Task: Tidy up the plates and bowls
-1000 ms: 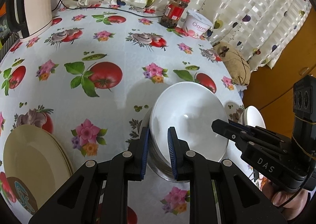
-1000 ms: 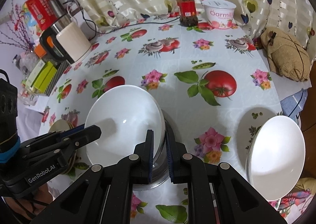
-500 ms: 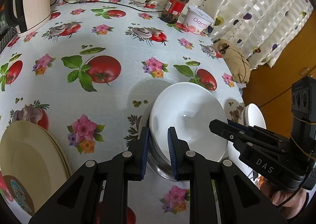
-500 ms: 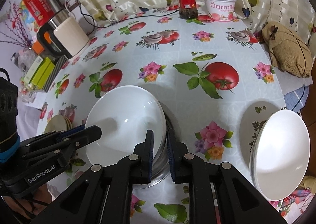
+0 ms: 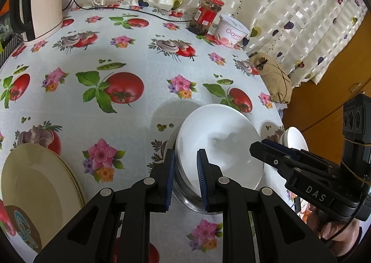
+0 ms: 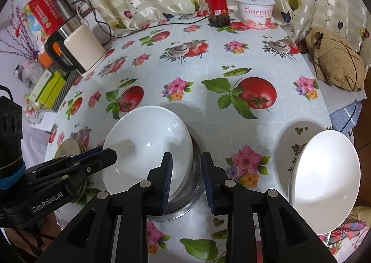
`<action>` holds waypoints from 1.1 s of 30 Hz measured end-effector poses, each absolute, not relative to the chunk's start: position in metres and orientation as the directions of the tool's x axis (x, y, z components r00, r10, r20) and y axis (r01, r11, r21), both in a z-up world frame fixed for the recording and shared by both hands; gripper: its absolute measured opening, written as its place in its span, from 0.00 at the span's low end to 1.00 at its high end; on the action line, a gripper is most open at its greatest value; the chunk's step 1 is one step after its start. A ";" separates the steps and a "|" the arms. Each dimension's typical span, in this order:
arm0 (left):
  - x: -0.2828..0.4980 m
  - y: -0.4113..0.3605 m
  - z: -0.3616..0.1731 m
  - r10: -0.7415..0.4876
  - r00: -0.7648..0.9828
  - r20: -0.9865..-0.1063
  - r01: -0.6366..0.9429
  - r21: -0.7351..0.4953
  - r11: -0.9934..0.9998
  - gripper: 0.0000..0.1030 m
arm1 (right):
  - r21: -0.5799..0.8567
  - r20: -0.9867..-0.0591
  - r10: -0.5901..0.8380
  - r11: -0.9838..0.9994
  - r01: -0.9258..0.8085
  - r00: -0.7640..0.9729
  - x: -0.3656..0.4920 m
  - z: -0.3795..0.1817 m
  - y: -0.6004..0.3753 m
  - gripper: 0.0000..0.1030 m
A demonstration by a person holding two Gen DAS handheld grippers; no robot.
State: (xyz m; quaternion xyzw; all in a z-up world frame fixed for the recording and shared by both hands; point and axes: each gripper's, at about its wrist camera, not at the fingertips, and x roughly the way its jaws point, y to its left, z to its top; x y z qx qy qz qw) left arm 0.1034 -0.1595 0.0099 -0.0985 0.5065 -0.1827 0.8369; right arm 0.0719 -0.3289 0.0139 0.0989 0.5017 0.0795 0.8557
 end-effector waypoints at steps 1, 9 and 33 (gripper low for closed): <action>0.104 -0.158 0.011 -0.405 0.424 -0.810 0.206 -0.349 0.914 0.19 | 0.249 -0.841 0.235 0.968 -0.036 0.487 0.071 0.015 -0.329 0.26; 0.101 -0.156 0.020 -0.393 0.455 -0.799 0.205 -0.336 0.919 0.19 | 0.255 -0.824 0.236 0.966 -0.035 0.515 0.066 0.027 -0.334 0.28; 0.093 -0.169 0.052 -0.407 0.508 -0.759 0.260 -0.316 0.913 0.19 | 0.262 -0.778 0.227 0.965 -0.026 0.586 0.046 0.058 -0.348 0.34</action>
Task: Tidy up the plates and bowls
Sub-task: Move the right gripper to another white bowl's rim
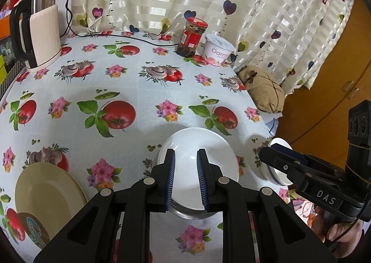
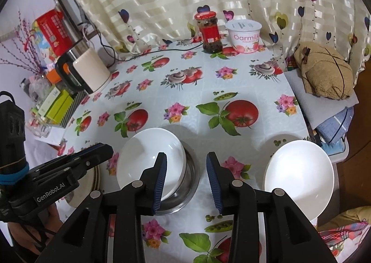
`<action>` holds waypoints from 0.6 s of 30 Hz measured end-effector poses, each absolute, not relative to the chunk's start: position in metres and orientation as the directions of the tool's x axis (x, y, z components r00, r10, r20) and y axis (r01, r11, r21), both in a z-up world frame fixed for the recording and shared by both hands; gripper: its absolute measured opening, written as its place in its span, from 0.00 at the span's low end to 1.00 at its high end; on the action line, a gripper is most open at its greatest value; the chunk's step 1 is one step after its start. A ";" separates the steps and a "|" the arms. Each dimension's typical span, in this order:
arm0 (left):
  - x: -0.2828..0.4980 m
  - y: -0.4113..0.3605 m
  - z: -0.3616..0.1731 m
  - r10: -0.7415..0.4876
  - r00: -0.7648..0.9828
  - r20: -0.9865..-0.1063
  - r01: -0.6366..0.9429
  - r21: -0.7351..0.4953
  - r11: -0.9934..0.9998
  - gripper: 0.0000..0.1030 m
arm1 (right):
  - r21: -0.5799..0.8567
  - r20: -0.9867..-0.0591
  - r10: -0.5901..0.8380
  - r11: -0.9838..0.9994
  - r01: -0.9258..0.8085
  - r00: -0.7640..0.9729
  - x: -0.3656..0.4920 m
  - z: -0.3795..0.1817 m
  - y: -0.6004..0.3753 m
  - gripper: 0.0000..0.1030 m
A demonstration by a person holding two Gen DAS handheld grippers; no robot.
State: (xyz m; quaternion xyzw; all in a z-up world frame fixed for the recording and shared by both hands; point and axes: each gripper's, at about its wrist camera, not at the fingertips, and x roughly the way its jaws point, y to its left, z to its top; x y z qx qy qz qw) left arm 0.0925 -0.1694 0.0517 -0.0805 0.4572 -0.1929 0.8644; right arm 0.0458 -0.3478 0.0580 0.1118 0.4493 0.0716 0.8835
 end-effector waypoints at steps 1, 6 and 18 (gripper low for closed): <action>0.092 -0.170 0.053 -0.408 0.508 -0.759 0.262 -0.316 0.912 0.19 | 0.262 -0.777 0.226 0.965 -0.025 0.588 0.045 0.059 -0.348 0.34; 0.092 -0.174 0.057 -0.418 0.510 -0.752 0.273 -0.319 0.908 0.19 | 0.262 -0.772 0.224 0.965 -0.023 0.595 0.043 0.062 -0.351 0.35; 0.089 -0.197 0.069 -0.445 0.507 -0.738 0.325 -0.314 0.892 0.19 | 0.263 -0.759 0.211 0.965 -0.006 0.616 0.037 0.068 -0.365 0.37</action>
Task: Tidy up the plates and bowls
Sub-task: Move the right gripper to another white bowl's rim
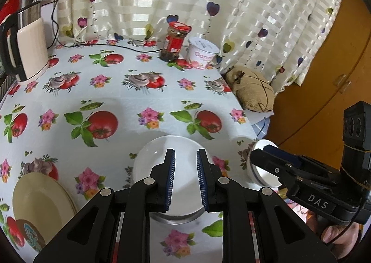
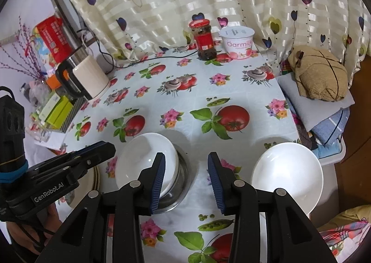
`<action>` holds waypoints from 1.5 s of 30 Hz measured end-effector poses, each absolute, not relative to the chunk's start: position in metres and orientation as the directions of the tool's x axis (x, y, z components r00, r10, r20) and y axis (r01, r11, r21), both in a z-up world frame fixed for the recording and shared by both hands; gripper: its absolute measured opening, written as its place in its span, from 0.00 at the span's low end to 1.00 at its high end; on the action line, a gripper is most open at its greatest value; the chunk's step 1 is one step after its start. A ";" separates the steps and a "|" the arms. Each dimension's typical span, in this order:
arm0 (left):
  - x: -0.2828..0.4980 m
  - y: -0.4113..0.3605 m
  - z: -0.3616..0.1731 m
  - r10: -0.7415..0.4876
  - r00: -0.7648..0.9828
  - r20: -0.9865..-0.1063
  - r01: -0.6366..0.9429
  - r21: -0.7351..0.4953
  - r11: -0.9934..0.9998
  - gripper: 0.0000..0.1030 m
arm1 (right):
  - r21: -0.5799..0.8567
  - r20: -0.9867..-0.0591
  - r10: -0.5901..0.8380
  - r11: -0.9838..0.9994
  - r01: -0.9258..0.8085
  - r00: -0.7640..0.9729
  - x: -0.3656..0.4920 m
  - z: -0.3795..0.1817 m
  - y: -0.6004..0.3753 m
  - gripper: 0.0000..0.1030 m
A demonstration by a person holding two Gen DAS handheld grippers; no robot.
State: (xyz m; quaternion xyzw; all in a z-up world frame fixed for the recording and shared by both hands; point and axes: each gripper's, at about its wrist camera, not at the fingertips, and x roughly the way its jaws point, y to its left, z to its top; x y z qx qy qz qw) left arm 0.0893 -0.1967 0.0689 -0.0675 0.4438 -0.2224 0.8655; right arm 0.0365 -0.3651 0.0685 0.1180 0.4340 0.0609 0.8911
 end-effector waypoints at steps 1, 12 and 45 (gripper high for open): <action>0.089 -0.199 0.070 -0.449 0.506 -0.737 0.331 -0.314 0.890 0.19 | 0.263 -0.758 0.208 0.965 -0.002 0.618 0.036 0.069 -0.367 0.37; 0.088 -0.227 0.071 -0.479 0.480 -0.735 0.382 -0.316 0.868 0.19 | 0.268 -0.749 0.179 0.962 0.044 0.639 0.027 0.070 -0.393 0.37; 0.092 -0.314 0.040 -0.565 0.326 -0.758 0.479 -0.382 0.790 0.19 | 0.256 -0.762 0.057 0.941 0.219 0.645 0.002 0.051 -0.474 0.37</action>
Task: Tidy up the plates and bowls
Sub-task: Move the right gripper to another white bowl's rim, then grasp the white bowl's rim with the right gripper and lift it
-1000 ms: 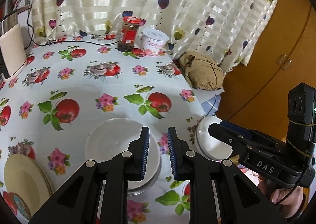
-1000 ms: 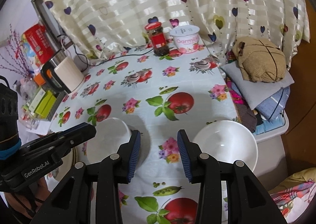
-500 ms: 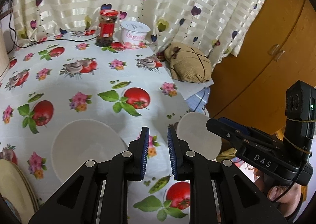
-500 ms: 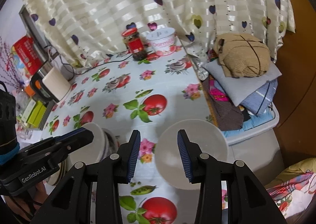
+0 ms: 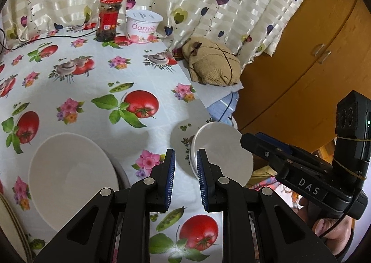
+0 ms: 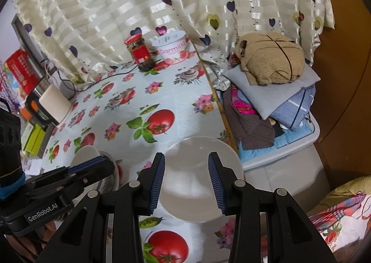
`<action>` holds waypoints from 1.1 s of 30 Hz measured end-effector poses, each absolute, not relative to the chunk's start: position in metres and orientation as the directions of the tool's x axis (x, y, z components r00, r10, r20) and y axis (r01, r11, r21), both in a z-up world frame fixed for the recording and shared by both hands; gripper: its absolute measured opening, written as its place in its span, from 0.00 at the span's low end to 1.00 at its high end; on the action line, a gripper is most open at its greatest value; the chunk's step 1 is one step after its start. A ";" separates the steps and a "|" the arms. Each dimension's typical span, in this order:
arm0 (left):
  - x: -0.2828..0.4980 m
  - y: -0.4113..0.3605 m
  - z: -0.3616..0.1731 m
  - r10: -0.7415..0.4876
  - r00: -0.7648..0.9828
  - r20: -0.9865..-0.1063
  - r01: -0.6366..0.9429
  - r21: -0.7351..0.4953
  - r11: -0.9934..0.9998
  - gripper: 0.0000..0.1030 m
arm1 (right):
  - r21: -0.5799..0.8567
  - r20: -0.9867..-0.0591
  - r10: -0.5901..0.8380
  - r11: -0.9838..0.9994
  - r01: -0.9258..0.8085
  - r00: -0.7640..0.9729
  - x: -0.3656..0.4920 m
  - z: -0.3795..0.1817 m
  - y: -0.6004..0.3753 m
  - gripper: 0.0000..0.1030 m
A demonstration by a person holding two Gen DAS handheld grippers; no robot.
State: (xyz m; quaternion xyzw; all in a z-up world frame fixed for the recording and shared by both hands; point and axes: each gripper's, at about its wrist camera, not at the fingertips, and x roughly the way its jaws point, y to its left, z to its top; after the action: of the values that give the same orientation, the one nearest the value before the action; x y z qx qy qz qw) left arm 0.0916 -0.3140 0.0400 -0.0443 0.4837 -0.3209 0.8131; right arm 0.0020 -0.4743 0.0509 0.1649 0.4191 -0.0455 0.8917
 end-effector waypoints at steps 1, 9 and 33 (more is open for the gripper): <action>0.092 -0.315 0.039 -0.565 0.323 -0.759 0.479 -0.384 0.789 0.19 | 0.254 -0.763 0.054 0.941 0.223 0.644 0.002 0.050 -0.476 0.37; 0.093 -0.326 0.029 -0.572 0.294 -0.766 0.482 -0.398 0.781 0.25 | 0.250 -0.771 0.032 0.934 0.256 0.635 -0.002 0.043 -0.488 0.37; 0.094 -0.349 0.001 -0.541 0.251 -0.803 0.501 -0.370 0.782 0.25 | 0.251 -0.814 0.025 0.916 0.312 0.580 -0.007 0.007 -0.507 0.24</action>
State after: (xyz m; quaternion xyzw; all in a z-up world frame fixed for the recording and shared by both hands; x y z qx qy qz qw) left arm 0.0938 -0.3487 0.0010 -0.0191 0.5158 -0.3294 0.7906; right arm -0.0067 -0.5073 0.0069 0.1874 0.4507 -0.0826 0.8689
